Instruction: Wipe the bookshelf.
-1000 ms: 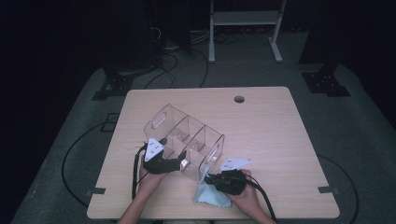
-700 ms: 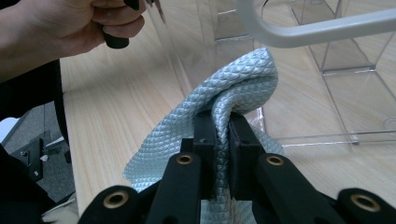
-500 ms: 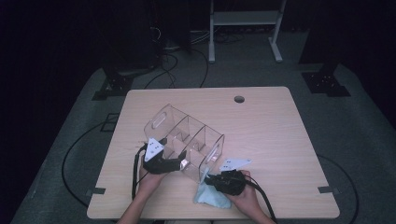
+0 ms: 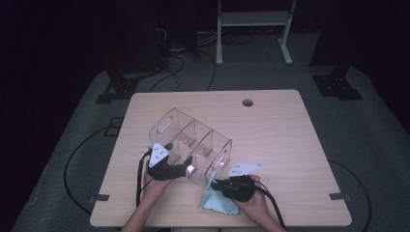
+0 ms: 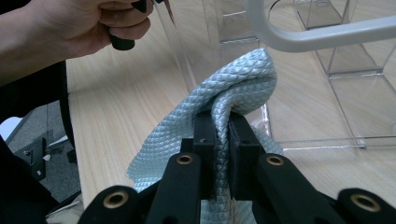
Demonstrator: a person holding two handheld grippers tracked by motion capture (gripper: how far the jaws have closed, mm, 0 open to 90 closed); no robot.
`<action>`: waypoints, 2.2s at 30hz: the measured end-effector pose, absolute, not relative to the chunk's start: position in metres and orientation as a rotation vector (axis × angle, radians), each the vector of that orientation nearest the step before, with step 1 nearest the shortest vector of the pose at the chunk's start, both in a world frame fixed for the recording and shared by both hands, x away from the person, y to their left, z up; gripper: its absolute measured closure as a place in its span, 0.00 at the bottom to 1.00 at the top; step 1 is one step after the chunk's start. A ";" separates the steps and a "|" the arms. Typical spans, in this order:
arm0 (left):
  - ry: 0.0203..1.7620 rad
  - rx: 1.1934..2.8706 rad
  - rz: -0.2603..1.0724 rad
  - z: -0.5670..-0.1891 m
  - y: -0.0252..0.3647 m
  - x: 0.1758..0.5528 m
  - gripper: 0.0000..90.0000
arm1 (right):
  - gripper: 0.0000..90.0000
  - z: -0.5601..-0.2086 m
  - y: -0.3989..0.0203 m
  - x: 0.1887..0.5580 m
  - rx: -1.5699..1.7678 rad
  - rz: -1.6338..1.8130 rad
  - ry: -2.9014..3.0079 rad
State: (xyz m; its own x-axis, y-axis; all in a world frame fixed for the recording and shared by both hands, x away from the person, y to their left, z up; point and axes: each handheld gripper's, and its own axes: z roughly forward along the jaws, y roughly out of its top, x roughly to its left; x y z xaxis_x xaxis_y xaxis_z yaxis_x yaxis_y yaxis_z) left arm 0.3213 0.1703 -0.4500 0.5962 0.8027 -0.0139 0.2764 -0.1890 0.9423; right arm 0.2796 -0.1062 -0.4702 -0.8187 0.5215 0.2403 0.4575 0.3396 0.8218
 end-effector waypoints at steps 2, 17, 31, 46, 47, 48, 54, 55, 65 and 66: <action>0.890 1.747 0.608 -0.450 0.170 0.321 0.08 | 0.92 -0.476 -0.106 0.281 0.925 1.500 2.527; 0.884 1.751 0.598 -0.449 0.171 0.320 0.08 | 0.92 -0.490 -0.120 0.307 1.042 1.399 2.510; 0.864 1.761 0.585 -0.449 0.170 0.319 0.08 | 0.92 -0.490 -0.152 0.345 1.217 1.366 2.372; 0.865 1.760 0.587 -0.450 0.169 0.319 0.08 | 0.92 -0.431 -0.161 0.342 1.121 1.510 2.238; 0.867 1.759 0.588 -0.450 0.169 0.319 0.08 | 0.92 -0.428 -0.161 0.343 1.117 1.514 2.236; 0.868 1.759 0.588 -0.450 0.169 0.319 0.08 | 0.92 -0.429 -0.162 0.344 1.119 1.514 2.236; 0.870 1.757 0.589 -0.450 0.169 0.319 0.08 | 0.92 -0.447 -0.162 0.348 1.163 1.486 2.257; 0.870 1.758 0.590 -0.450 0.169 0.319 0.08 | 0.92 -0.450 -0.162 0.349 1.166 1.473 2.271; 0.868 1.756 0.591 -0.450 0.168 0.320 0.08 | 0.92 -0.443 -0.167 0.353 1.178 1.516 2.226; 0.868 1.757 0.592 -0.450 0.168 0.320 0.08 | 0.92 -0.447 -0.168 0.354 1.189 1.507 2.234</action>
State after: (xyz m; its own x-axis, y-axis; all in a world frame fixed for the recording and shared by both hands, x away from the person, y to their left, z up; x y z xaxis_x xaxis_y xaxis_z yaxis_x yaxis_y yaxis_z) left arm 0.3198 0.1679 -0.4496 0.6160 0.7876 -0.0149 0.2734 -0.1960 0.9417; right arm 0.3539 -0.1675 -0.4466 -0.6579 0.7063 0.2615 0.5070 0.1586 0.8472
